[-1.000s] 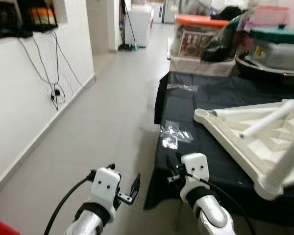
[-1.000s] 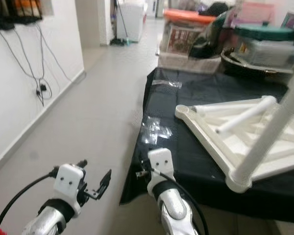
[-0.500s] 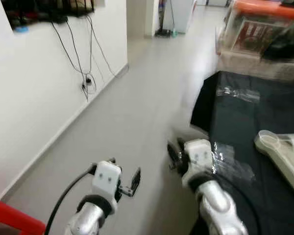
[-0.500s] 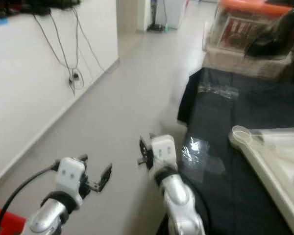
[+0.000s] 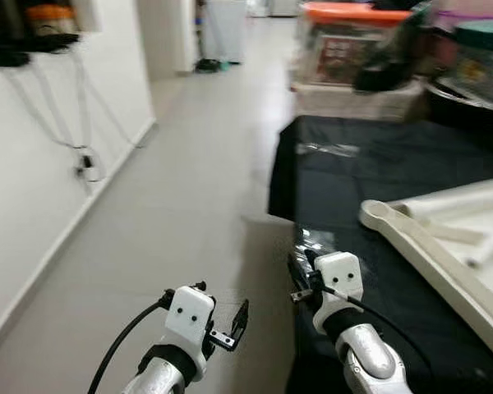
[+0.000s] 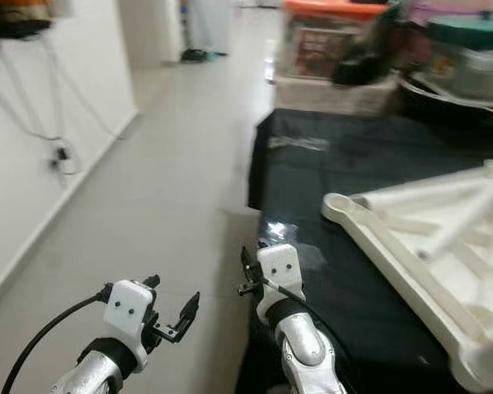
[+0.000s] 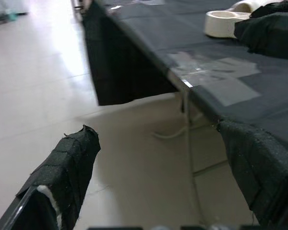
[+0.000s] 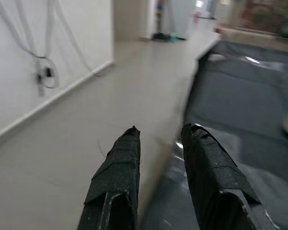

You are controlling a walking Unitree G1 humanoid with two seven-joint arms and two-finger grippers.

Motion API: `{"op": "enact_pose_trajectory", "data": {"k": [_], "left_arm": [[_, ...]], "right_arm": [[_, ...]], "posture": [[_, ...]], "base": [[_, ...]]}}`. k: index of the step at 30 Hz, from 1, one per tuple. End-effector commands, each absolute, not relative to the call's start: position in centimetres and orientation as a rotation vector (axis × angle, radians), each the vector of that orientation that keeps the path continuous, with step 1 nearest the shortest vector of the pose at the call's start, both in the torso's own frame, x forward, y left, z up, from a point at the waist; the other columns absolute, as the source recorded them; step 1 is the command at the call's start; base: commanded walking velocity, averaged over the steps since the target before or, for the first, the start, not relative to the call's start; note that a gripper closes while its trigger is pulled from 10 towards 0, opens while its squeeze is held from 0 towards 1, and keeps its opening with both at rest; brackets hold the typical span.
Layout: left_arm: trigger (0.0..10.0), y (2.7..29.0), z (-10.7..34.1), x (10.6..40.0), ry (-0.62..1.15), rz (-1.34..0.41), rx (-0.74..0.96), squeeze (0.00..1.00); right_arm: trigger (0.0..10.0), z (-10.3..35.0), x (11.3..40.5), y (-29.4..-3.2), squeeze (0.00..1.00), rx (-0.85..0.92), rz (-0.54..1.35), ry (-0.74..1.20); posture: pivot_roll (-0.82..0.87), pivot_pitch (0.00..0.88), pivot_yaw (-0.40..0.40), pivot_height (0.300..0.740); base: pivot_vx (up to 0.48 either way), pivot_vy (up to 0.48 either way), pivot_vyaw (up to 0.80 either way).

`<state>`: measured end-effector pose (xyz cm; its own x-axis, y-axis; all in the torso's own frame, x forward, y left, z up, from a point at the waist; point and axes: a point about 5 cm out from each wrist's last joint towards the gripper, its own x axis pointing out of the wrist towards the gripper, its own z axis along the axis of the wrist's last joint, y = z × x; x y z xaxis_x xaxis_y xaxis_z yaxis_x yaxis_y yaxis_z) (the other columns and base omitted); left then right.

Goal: Building children table

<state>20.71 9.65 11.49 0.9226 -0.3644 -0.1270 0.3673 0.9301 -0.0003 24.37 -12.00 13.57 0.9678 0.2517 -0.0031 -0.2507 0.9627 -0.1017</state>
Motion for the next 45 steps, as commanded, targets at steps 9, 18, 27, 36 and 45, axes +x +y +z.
{"op": "enact_pose_trajectory", "data": {"k": [9, 18, 27, 36, 45], "left_arm": [[10.0, 9.5, 11.2, 20.6, 0.129, -0.395, 0.082, 0.0], [10.0, 9.7, 11.2, 20.7, 0.139, -0.378, 0.073, 0.0], [10.0, 9.7, 11.2, 20.8, 0.152, -0.366, 0.045, 0.0], [10.0, 9.4, 11.6, 20.4, 0.148, -0.369, 0.028, 0.0], [10.0, 9.1, 12.4, 19.1, 0.145, -0.392, 0.032, 0.0]], "right_arm": [[10.0, 13.7, 24.4, -11.3, 0.0, -0.108, 0.271, -0.024], [10.0, 13.7, 24.7, -11.2, 0.0, -0.113, 0.27, -0.02], [10.0, 14.5, 27.0, -11.0, 0.0, -0.197, 0.347, 0.011], [10.0, 16.5, 32.8, -13.4, 0.0, -0.324, 0.273, 0.146], [10.0, 18.8, 37.4, -17.6, 0.0, -0.42, 0.2, 0.285]], "posture": [[0.05, 0.065, -0.051, 0.74], [0.06, 0.081, -0.048, 0.74], [0.05, 0.098, -0.056, 0.74], [0.05, 0.136, -0.057, 0.74], [0.06, 0.205, -0.059, 0.74]], "base": [[0.0, -0.258, -0.44], [0.0, -0.427, 0.0], [0.0, 0.0, 0.0], [0.0, 0.0, 0.0], [0.0, 0.0, 0.0]]}}
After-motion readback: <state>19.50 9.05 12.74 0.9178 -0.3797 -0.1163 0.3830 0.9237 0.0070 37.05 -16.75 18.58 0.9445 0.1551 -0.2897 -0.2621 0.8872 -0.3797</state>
